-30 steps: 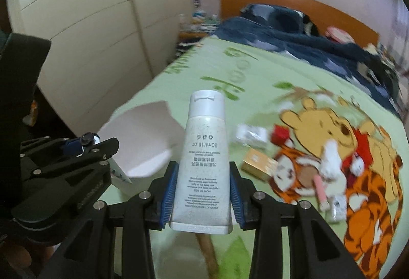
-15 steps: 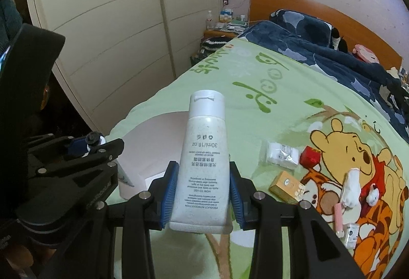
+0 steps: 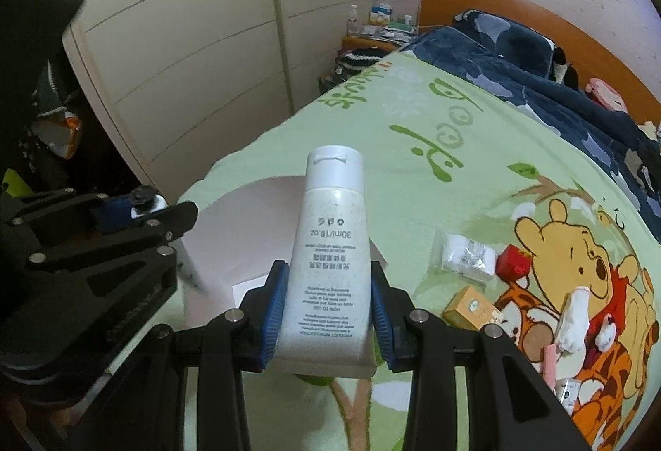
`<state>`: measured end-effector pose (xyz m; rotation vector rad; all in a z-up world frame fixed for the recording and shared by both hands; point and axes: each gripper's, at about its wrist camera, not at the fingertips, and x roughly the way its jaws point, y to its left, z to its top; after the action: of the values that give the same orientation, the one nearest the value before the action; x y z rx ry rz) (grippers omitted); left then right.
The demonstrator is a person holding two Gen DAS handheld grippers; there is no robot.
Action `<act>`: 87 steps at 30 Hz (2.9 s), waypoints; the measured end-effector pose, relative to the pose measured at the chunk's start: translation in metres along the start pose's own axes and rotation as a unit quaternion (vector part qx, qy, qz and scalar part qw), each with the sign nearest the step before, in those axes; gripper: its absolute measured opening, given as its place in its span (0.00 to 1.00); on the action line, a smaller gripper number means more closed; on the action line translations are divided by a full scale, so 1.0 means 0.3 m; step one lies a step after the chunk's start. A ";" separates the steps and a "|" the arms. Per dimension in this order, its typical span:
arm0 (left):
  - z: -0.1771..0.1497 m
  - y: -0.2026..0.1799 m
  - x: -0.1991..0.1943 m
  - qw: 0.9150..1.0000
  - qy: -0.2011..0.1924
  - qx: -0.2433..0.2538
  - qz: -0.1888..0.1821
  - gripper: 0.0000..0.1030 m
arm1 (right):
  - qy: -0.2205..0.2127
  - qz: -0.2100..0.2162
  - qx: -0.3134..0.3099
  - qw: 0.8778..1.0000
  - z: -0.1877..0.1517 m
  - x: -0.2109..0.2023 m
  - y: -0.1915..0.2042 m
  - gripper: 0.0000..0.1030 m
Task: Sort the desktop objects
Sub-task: 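Carry both tubes over the white paper box with both grippers, then open the left gripper and right gripper to drop both tubes into the box, then move both open grippers back toward the remaining items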
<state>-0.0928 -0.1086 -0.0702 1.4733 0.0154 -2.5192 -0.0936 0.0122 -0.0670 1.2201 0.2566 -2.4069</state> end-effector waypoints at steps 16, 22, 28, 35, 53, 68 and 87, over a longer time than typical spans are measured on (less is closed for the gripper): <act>0.025 0.008 0.039 0.999 0.021 0.016 -0.031 0.25 | 0.017 0.012 -0.004 1.000 0.004 0.045 0.046 0.37; 0.018 0.011 -0.026 0.998 0.019 0.007 -0.053 0.25 | -0.005 0.006 -0.003 1.000 0.020 -0.030 0.032 0.37; 0.008 -0.011 -0.018 0.998 0.036 0.004 -0.057 0.25 | 0.008 0.010 -0.002 1.000 0.012 -0.013 0.009 0.37; 0.015 -0.010 0.024 0.997 0.044 0.011 -0.054 0.25 | 0.021 0.015 -0.019 0.999 0.022 0.035 0.007 0.37; 0.041 0.019 0.058 0.998 0.031 0.008 -0.053 0.85 | 0.071 0.051 -0.012 0.996 0.037 0.140 -0.035 0.38; 0.058 0.032 -0.061 1.000 -0.003 0.002 -0.031 0.86 | 0.020 0.024 -0.003 1.000 0.060 0.005 -0.045 0.39; -0.204 -0.334 -0.241 0.990 0.022 0.108 -0.083 0.85 | 0.013 -0.076 0.161 0.984 -0.374 -0.387 -0.271 0.42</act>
<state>-0.0258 0.0099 -0.0486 1.6733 -0.1365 -2.6915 0.0115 0.1575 -0.0430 1.4158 -0.0375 -2.6411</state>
